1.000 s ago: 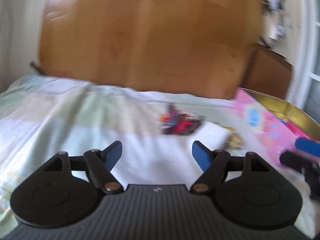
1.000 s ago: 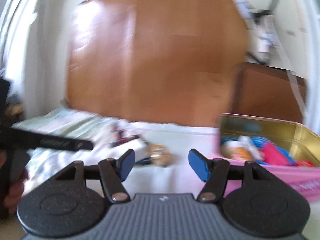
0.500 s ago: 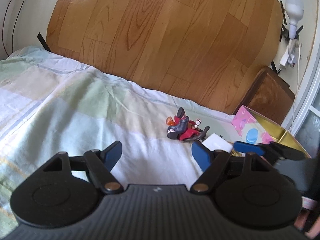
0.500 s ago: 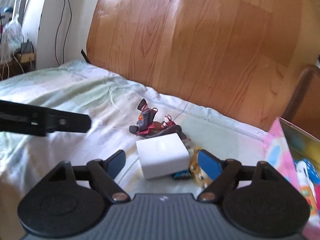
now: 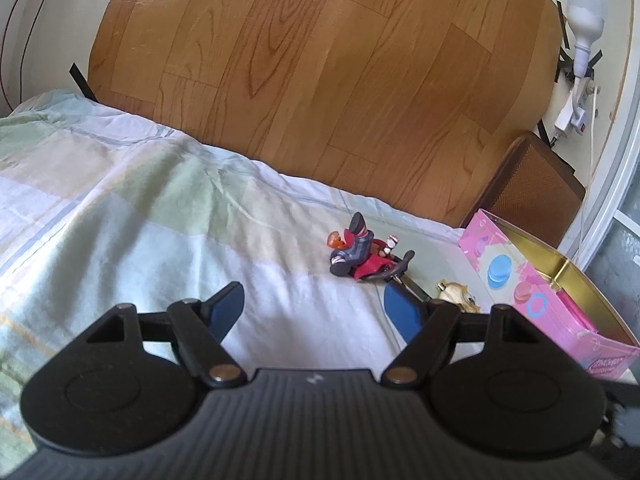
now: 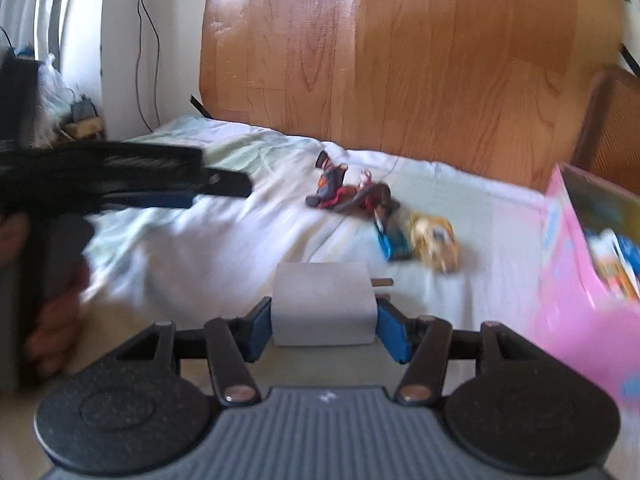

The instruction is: Organize rigid objects

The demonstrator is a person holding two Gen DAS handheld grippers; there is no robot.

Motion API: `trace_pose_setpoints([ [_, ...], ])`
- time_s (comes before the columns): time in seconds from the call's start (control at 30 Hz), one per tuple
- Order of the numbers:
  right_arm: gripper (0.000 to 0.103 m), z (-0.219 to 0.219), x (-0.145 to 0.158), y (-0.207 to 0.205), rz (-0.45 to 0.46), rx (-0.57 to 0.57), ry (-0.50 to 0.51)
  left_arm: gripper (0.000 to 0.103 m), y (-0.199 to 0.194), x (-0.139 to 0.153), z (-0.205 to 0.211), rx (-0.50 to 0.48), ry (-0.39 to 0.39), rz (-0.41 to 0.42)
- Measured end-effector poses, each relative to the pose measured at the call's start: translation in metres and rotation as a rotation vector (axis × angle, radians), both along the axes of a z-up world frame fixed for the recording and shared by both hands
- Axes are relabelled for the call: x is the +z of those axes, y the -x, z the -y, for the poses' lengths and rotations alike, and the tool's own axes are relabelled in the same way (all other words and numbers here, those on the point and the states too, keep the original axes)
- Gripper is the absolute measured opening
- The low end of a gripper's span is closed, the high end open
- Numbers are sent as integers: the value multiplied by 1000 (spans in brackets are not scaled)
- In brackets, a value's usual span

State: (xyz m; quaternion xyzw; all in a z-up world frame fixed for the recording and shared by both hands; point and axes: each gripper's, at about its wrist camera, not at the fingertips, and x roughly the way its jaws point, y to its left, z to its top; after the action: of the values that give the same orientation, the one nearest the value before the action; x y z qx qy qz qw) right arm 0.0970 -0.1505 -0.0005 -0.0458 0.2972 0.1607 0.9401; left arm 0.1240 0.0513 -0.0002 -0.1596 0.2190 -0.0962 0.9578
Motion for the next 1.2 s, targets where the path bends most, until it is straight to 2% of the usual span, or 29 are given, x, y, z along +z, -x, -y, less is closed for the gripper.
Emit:
trace_pose_setpoints([
  [0.17,55,30,2,40,-62,-79,-150,79,1,0,4,-3,-22,3],
  [0.23,57,32,-2,48,-78,-86,-166,79,2,0,5,-3,-36,4],
  [0.4,59,34,-4,57,-76,-72,-173,79,4,1,10,-7,-69,2],
  [0.6,68,43,-4,64,-68,-81,-185,80,7,1,14,-27,-94,-6],
  [0.77,71,50,-2,68,-54,-96,-181,80,10,0,14,-37,-80,-27],
  [1.0,74,52,-4,73,-47,-78,-161,80,22,-4,8,-82,-17,-71],
  [1.2,75,49,-6,75,-34,-63,-140,80,35,-5,19,-132,-39,-87],
])
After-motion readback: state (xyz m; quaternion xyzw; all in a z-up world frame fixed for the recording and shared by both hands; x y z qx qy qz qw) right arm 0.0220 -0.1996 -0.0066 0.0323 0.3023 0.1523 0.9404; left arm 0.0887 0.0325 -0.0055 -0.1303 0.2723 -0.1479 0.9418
